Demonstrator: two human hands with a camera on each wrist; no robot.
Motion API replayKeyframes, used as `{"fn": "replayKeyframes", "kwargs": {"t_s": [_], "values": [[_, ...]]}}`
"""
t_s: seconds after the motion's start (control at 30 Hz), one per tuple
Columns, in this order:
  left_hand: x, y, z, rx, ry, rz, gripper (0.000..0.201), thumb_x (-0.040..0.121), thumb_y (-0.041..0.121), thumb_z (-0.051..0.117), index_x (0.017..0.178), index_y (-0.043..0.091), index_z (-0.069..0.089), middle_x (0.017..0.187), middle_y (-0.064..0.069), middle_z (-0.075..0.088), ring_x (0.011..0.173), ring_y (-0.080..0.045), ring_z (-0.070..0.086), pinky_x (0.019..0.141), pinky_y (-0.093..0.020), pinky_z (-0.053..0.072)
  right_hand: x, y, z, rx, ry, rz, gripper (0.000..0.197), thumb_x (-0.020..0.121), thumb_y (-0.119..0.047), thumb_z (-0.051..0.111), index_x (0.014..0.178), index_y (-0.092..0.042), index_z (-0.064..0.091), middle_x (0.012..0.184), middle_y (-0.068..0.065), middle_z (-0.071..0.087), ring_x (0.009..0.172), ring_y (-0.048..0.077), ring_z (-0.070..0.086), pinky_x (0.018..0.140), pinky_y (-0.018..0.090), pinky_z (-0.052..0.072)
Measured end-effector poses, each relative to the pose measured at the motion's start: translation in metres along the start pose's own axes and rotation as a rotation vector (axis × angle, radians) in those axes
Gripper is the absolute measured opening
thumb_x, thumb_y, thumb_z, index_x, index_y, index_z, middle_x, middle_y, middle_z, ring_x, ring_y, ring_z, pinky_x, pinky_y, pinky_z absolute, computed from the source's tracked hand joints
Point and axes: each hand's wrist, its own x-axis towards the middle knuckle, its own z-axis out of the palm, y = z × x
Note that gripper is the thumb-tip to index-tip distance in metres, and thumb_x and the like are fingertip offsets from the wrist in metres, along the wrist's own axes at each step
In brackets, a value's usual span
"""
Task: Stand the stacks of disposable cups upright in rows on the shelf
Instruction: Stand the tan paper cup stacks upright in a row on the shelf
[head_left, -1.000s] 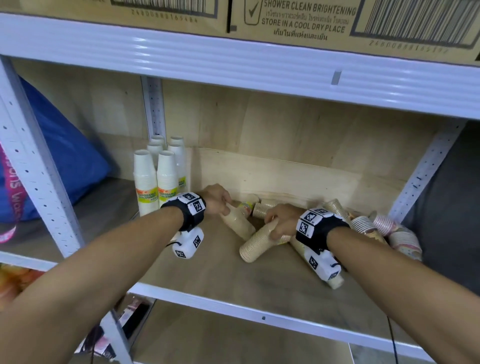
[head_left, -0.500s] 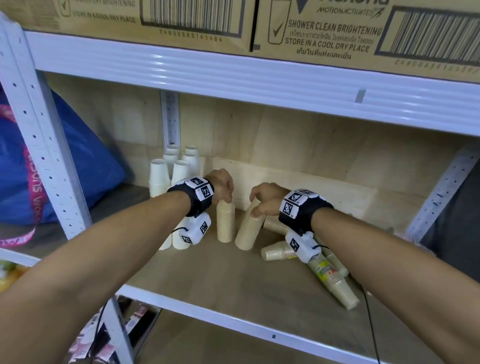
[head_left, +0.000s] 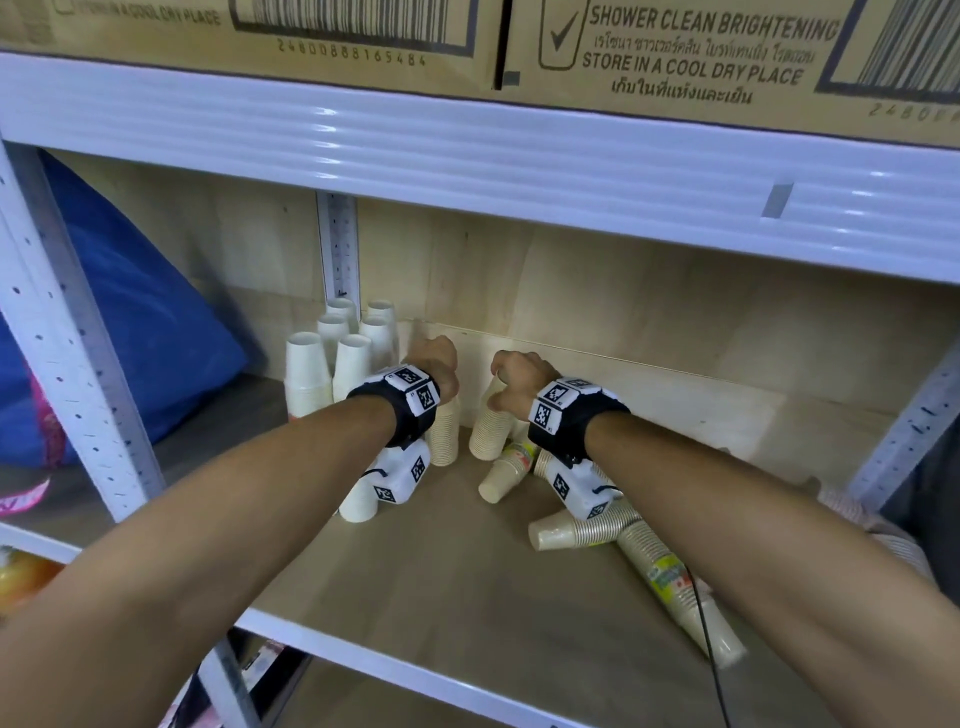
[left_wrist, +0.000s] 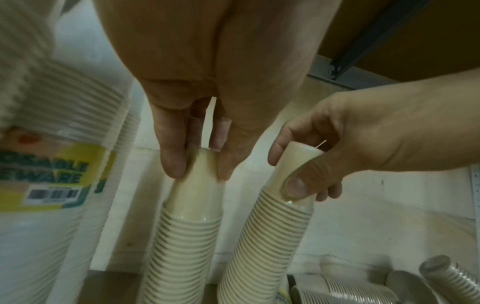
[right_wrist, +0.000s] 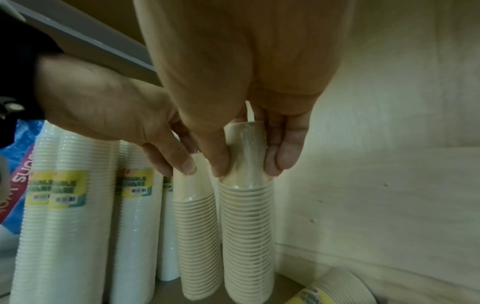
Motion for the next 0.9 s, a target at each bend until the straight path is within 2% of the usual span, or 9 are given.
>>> {"fn": "replayKeyframes", "kwargs": {"t_s": [0.07,0.17,0.27,0.33,0.4,0.53,0.7,0.77,0.9], "values": [[0.006,-0.001,0.005,0.025,-0.005,-0.005,0.019,0.08,0.002,0.068,0.098,0.006,0.066,0.102,-0.008,0.067,0.091,-0.023,0.067,0.078,-0.033,0.059,0.007,0.002,0.006,0.015,-0.009,0.001,0.049,0.083,-0.026,0.071,0.126,-0.014,0.052,0.124,0.007,0.058,0.107,0.027,0.06,0.081,0.03,0.049],[0.014,-0.002,0.012,0.05,-0.005,-0.003,0.011,0.078,0.003,0.07,0.086,0.009,0.064,0.101,-0.008,0.067,0.087,-0.022,0.066,0.072,-0.029,0.057,0.019,0.004,0.017,0.026,-0.031,0.003,0.047,0.084,-0.025,0.07,0.125,-0.012,0.051,0.124,0.009,0.059,0.107,0.028,0.06,0.088,0.036,0.053],[0.022,-0.005,0.022,0.053,0.003,-0.011,0.018,0.078,0.003,0.071,0.094,0.009,0.066,0.104,-0.007,0.064,0.092,-0.023,0.065,0.076,-0.031,0.058,0.027,0.004,0.024,0.023,-0.046,0.004,0.047,0.083,-0.027,0.07,0.123,-0.014,0.051,0.122,0.009,0.06,0.105,0.028,0.06,0.087,0.037,0.053],[0.025,-0.007,0.026,0.063,-0.014,-0.012,0.013,0.079,0.002,0.068,0.084,0.011,0.06,0.104,-0.007,0.063,0.091,-0.024,0.065,0.073,-0.03,0.056,0.032,0.003,0.028,0.018,-0.061,0.004,0.046,0.082,-0.027,0.07,0.122,-0.014,0.052,0.121,0.008,0.06,0.104,0.029,0.061,0.087,0.038,0.054],[0.03,-0.009,0.031,0.062,-0.019,-0.014,0.019,0.078,0.002,0.067,0.075,0.013,0.052,0.102,-0.008,0.063,0.089,-0.025,0.065,0.07,-0.03,0.055,0.037,0.003,0.033,0.018,-0.078,0.0,0.045,0.081,-0.026,0.07,0.121,-0.014,0.052,0.12,0.009,0.061,0.104,0.029,0.061,0.087,0.04,0.054],[0.035,-0.014,0.039,0.033,-0.035,-0.013,0.026,0.077,0.002,0.066,0.068,0.016,0.046,0.098,-0.008,0.062,0.085,-0.024,0.064,0.065,-0.03,0.053,0.045,0.004,0.042,0.036,-0.122,-0.042,0.045,0.083,-0.029,0.067,0.123,-0.015,0.052,0.121,0.008,0.061,0.105,0.029,0.061,0.088,0.04,0.054],[0.039,-0.018,0.047,0.004,-0.039,0.007,0.016,0.08,0.006,0.065,0.076,0.014,0.051,0.1,-0.008,0.063,0.089,-0.026,0.065,0.069,-0.032,0.054,0.049,0.008,0.052,0.092,-0.112,-0.09,0.045,0.091,-0.026,0.059,0.134,-0.017,0.049,0.13,0.009,0.06,0.115,0.027,0.059,0.092,0.035,0.05],[0.039,-0.018,0.048,-0.015,-0.015,0.004,0.01,0.081,0.012,0.064,0.081,0.015,0.055,0.1,-0.008,0.063,0.087,-0.026,0.064,0.067,-0.032,0.052,0.051,0.009,0.054,0.129,-0.068,-0.075,0.043,0.093,-0.028,0.058,0.133,-0.015,0.05,0.132,0.006,0.059,0.117,0.025,0.058,0.087,0.028,0.045],[0.036,-0.02,0.045,-0.066,0.023,-0.036,0.005,0.082,0.014,0.06,0.087,0.016,0.059,0.099,-0.006,0.062,0.087,-0.025,0.063,0.063,-0.031,0.046,0.054,0.009,0.052,0.153,-0.036,-0.04,0.036,0.092,-0.034,0.061,0.122,-0.016,0.055,0.119,-0.001,0.063,0.099,0.018,0.058,0.076,0.025,0.037]]}}
